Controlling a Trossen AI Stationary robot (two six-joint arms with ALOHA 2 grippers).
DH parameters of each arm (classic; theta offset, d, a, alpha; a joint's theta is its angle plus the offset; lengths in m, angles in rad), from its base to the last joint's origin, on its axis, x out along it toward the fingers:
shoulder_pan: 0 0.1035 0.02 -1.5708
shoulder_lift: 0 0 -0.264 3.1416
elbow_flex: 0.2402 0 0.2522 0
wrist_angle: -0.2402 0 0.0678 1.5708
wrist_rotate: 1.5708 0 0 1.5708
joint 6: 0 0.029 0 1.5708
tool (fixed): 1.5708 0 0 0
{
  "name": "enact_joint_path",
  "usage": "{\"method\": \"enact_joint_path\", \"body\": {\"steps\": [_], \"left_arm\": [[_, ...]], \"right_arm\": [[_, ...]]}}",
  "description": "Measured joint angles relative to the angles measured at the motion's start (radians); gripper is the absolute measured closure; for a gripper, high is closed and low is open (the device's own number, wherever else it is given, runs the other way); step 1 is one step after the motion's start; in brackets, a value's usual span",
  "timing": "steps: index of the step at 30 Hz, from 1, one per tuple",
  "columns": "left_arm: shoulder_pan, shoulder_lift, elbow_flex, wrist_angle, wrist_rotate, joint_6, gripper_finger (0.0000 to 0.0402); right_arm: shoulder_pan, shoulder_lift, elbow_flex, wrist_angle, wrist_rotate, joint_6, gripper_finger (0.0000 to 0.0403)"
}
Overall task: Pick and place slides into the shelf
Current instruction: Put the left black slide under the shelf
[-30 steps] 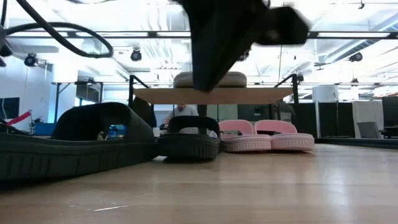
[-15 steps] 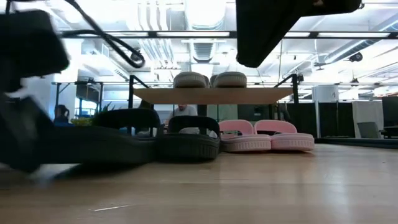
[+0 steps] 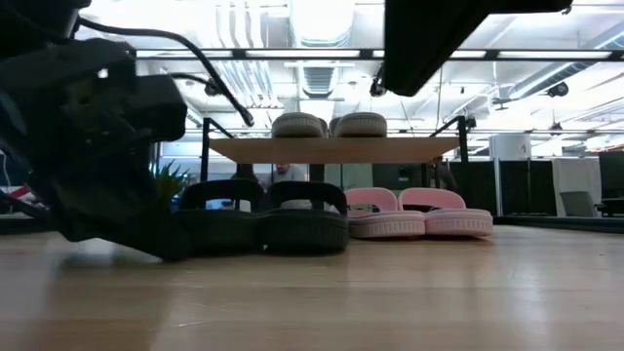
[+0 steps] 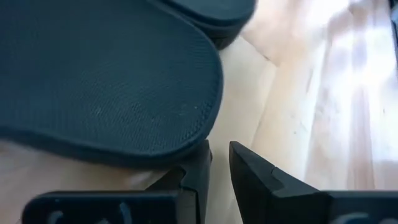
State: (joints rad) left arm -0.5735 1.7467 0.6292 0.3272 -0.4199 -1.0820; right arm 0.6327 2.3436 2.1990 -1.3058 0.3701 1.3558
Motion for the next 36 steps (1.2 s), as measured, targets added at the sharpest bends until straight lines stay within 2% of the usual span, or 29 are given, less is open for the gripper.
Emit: {"method": "enact_joint_path", "body": {"steps": [6,12,16,21,23,26,30,32,34,36], "left_arm": [[-0.032,-0.057,0.003,-0.138,-0.020,-0.095,0.0350],[-0.087,-0.181,0.004,-0.251,-0.002,-0.117,0.0350],[-0.168,-0.266,0.005,-0.285,-0.005,-0.095,0.0350],[-0.310,-0.338,0.004,-0.276,-0.029,-0.041,0.0350],[-0.360,-0.347,0.008,-0.336,-0.095,-0.098,0.0350],[-0.427,-0.356,0.008,-0.481,-0.295,-0.241,0.0350],[-0.448,-0.356,0.007,-0.721,-0.546,-0.465,0.0350],[-0.441,-0.360,0.007,-0.814,-0.591,-0.539,0.0350],[-0.428,-0.363,0.006,-0.904,-0.590,-0.616,0.0350],[-0.411,-0.369,0.004,-1.009,-0.567,-0.731,0.0350]], "right_arm": [[-0.002,0.000,-0.005,0.003,-0.019,-0.071,0.0390],[-0.043,-0.002,-0.046,0.013,-0.039,-0.151,0.0390],[-0.077,-0.002,-0.087,0.065,-0.047,-0.277,0.0390],[-0.106,-0.002,-0.131,0.141,-0.006,-0.489,0.0390],[-0.112,-0.002,-0.151,0.137,0.029,-0.576,0.0390],[-0.116,-0.002,-0.182,0.135,0.083,-0.686,0.0390],[-0.117,-0.002,-0.213,0.159,0.108,-0.735,0.0390],[-0.117,-0.002,-0.221,0.208,0.069,-0.755,0.0390],[-0.125,-0.002,-0.222,0.274,-0.030,-0.773,0.0390],[-0.138,-0.002,-0.222,0.330,-0.139,-0.725,0.0390]]}}
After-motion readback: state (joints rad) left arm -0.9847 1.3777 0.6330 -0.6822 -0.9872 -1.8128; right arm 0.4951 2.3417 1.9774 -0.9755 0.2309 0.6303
